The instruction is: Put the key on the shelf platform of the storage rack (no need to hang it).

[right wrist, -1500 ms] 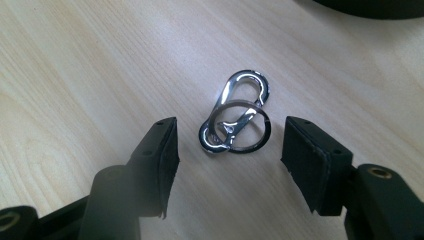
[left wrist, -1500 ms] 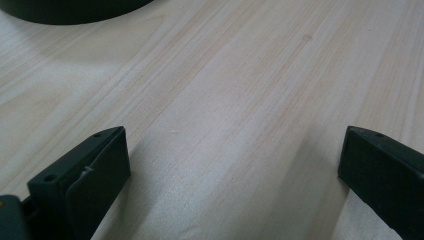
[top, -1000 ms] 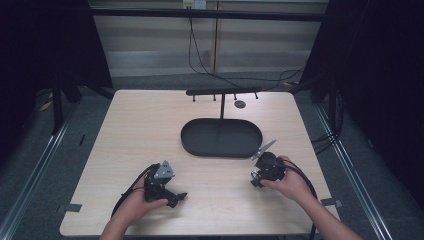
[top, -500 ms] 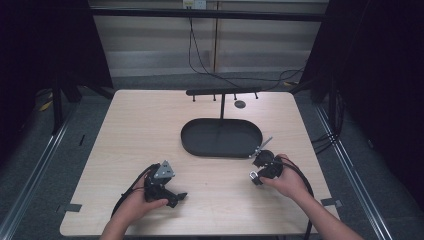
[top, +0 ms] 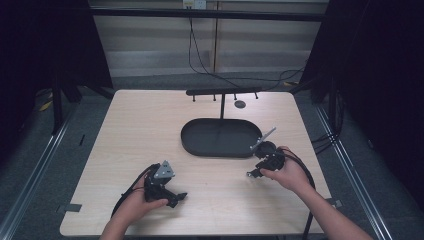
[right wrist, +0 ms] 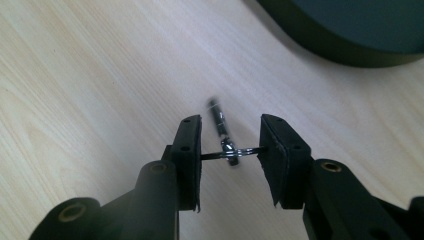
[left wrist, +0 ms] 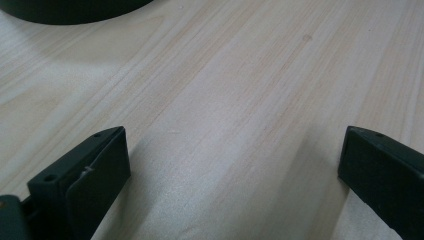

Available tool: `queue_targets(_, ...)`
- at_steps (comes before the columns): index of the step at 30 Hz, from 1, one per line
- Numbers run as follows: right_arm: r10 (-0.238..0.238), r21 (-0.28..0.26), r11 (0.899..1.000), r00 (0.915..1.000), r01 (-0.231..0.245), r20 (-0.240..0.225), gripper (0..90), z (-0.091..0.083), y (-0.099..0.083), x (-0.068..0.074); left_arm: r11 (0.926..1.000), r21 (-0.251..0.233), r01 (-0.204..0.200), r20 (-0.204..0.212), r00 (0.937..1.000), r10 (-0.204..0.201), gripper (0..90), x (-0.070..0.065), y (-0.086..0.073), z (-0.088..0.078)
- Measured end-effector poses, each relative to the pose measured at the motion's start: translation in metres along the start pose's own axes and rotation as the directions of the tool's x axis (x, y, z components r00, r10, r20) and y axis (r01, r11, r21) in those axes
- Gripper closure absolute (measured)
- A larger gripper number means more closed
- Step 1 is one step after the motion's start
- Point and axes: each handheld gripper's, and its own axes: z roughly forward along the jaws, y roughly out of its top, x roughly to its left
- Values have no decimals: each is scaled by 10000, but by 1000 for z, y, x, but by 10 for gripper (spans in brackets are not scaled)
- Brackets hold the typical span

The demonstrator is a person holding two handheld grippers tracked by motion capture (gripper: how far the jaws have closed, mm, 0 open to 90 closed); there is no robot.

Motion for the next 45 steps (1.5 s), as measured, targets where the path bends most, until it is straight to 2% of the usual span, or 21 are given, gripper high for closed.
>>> queue_targets(17, -193, -225, 9996, 9998, 193, 3, 628, -17, 28, 2, 10000, 3, -1, -1, 10000, 1, 0, 0, 0, 0)
queue_targets(40, -105, -420, 9991, 9996, 115, 248, 628, -31, 61, -5, 10000, 2, 0, 0, 10000, 0, 0, 0, 0, 0)
queue_targets(45, 71, -528, 9986, 9997, -58, 246, 628, -33, 66, -7, 10000, 2, 1, -2, 10000, -1, 0, 0, 0, 0)
